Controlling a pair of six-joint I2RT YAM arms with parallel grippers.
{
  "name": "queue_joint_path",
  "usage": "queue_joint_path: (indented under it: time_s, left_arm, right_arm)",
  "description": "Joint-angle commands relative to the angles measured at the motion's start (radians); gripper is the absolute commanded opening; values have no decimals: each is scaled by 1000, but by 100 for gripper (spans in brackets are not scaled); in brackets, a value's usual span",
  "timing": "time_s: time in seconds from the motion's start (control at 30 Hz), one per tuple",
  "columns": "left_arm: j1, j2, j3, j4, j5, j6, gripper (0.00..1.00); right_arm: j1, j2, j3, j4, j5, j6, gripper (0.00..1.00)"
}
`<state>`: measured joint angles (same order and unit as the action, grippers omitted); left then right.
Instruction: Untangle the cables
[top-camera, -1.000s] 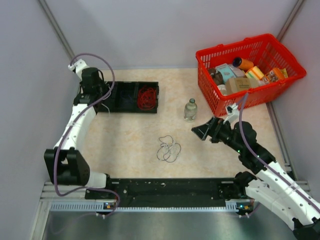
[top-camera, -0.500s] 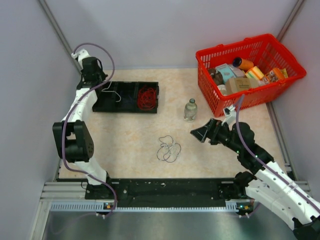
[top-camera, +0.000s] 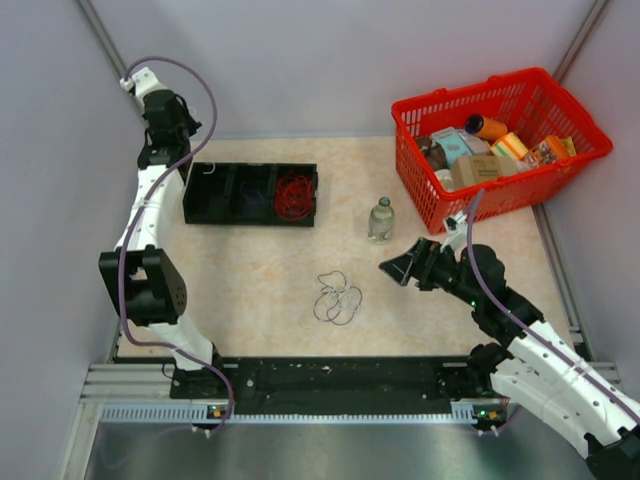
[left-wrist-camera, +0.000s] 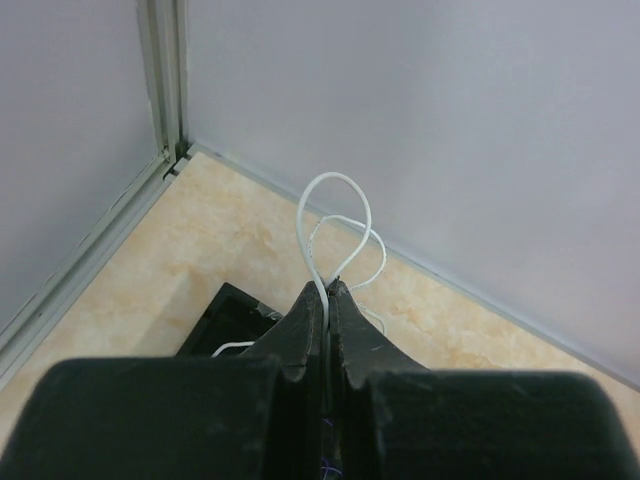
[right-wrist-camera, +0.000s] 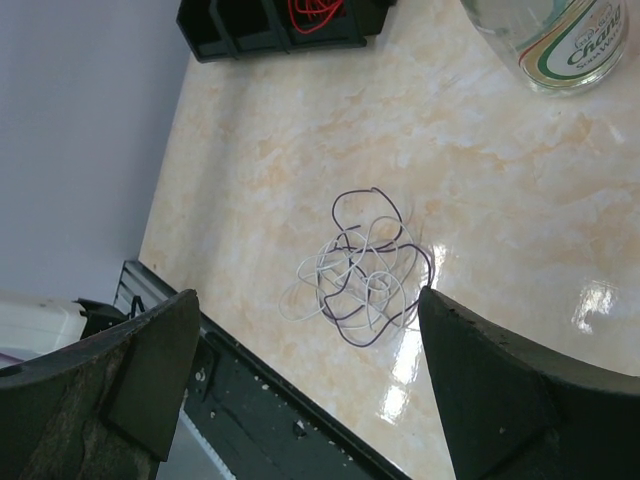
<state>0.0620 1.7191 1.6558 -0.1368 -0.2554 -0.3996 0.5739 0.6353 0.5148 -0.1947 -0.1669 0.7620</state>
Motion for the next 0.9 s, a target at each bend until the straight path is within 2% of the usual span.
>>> queue_joint_path:
  time_s: [0.0,0.13,0.3,0.63,0.83,0.87]
  left_arm:
    - [19,2,1,-6,-2,-5,0]
    - [24,46,-31,-23,41,-59,0]
    - [27,66,-146,34,93,-93,0]
    - [29,74,-238,37,93,-100,0]
    - [54,180,-121,-88,142,-119,1]
    - [64,200,-88,-125,142,-133,7]
  right_arm:
    - [4,-13,-4,44,-14,5,88]
    - [4,-42,-16,37,-6,8,88]
    - [4,-68,-35,29,0,13,88]
    - [4,-85,-27,11,-3,2,88]
    - [4,-88,-25,9,-8,7,88]
    - [4,-89,-24,3,-5,3,88]
